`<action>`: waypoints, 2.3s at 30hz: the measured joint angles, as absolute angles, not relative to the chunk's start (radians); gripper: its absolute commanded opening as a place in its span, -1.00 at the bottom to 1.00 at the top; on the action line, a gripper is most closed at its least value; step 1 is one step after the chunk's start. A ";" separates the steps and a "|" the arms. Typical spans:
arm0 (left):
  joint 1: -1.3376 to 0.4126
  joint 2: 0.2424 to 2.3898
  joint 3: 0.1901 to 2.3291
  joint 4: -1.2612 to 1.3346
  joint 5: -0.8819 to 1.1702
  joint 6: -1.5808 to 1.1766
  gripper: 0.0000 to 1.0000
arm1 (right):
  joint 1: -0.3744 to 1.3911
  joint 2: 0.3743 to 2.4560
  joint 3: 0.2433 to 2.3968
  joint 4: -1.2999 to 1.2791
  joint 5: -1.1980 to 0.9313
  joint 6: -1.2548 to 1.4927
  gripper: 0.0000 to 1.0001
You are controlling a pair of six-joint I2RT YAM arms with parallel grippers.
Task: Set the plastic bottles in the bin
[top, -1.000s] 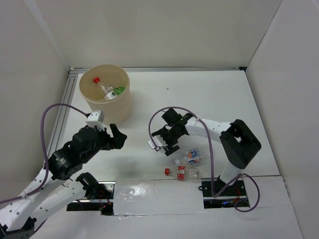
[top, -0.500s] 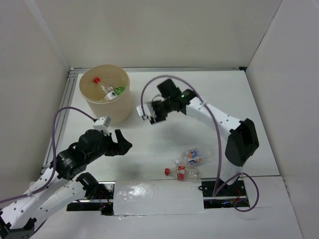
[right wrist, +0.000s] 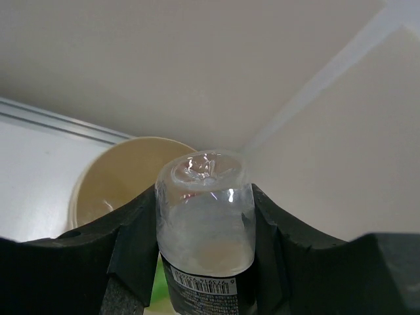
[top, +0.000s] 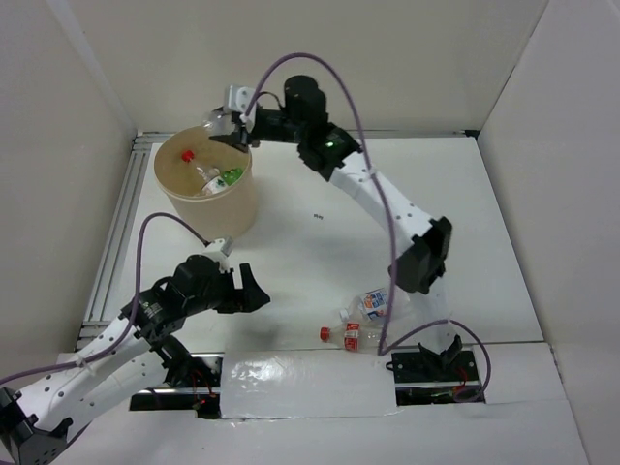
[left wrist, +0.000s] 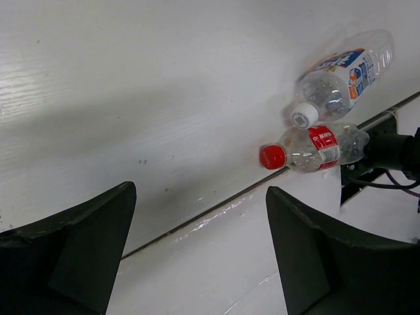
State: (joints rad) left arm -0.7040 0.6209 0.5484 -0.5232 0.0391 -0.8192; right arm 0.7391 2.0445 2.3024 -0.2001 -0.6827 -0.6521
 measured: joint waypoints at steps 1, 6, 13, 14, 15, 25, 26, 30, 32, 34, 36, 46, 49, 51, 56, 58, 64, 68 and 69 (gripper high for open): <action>-0.704 0.626 0.548 -0.514 0.048 -0.821 0.85 | 0.757 2.142 2.357 -0.152 -0.686 -0.585 -0.37; -0.711 0.644 0.548 -0.480 0.099 -0.876 0.85 | 0.792 2.351 2.469 -0.083 -0.669 -0.437 0.02; -0.750 0.681 0.548 -0.403 0.159 -0.906 0.85 | 0.805 2.394 2.469 -0.079 -0.617 -0.355 0.99; -0.767 0.705 0.551 -0.389 0.164 -0.888 0.85 | 0.804 2.381 2.469 -0.093 -0.605 -0.353 0.99; -0.790 0.735 0.560 -0.383 0.164 -0.862 0.87 | 0.801 2.367 2.466 -0.110 -0.598 -0.348 0.96; -1.250 1.247 0.826 -0.221 0.010 -0.444 0.82 | 0.436 1.833 2.024 -0.387 -0.704 -0.306 -0.35; -1.282 1.294 0.840 -0.202 -0.012 -0.408 0.82 | 0.348 1.752 1.925 -0.416 -0.721 -0.321 -0.28; -1.321 1.424 0.849 -0.152 -0.061 -0.294 0.76 | 0.148 1.539 1.636 -0.542 -0.765 -0.392 -0.13; -1.322 1.464 0.849 -0.139 -0.075 -0.258 0.76 | 0.097 1.473 1.532 -0.600 -0.801 -0.426 -0.11; -1.323 1.509 0.855 -0.125 -0.101 -0.228 0.76 | 0.049 1.417 1.436 -0.634 -0.843 -0.449 -0.09; -1.325 1.566 0.872 -0.113 -0.131 -0.207 0.70 | 0.005 1.372 1.356 -0.659 -0.879 -0.464 -0.09; -1.342 1.695 0.929 -0.084 -0.165 -0.175 -1.00 | -0.057 1.265 1.202 -0.739 -0.948 -0.585 -0.03; -1.354 1.649 0.916 -0.109 -0.192 -0.194 -1.00 | -0.077 1.253 1.175 -0.781 -0.951 -0.637 0.17; -1.358 1.563 0.889 -0.141 -0.222 -0.211 -1.00 | -0.100 1.248 1.157 -0.805 -0.955 -0.669 0.78; -1.340 1.243 0.860 -0.260 -0.323 -0.242 -1.00 | -0.158 1.239 1.132 -0.865 -0.965 -0.775 0.91; -1.280 1.103 0.859 -0.290 -0.347 -0.250 -1.00 | -0.179 1.228 1.112 -0.888 -0.968 -0.837 0.86; -0.846 0.819 0.917 -0.312 -0.403 -0.272 -1.00 | -0.192 1.215 1.042 -0.989 -0.975 -1.036 -0.63; -0.568 0.894 1.083 -0.302 -0.414 -0.308 -1.00 | -0.133 1.216 1.000 -1.032 -0.953 -1.098 -0.54; -0.500 0.950 1.147 -0.301 -0.418 -0.326 -1.00 | -0.115 1.216 0.992 -1.037 -0.949 -1.106 -0.47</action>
State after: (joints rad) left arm -0.4999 0.9497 1.1469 -0.3008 -0.4179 -0.3264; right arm -0.1146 1.2156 0.9924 -1.0370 -0.9489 -1.1061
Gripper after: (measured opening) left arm 0.486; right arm 0.220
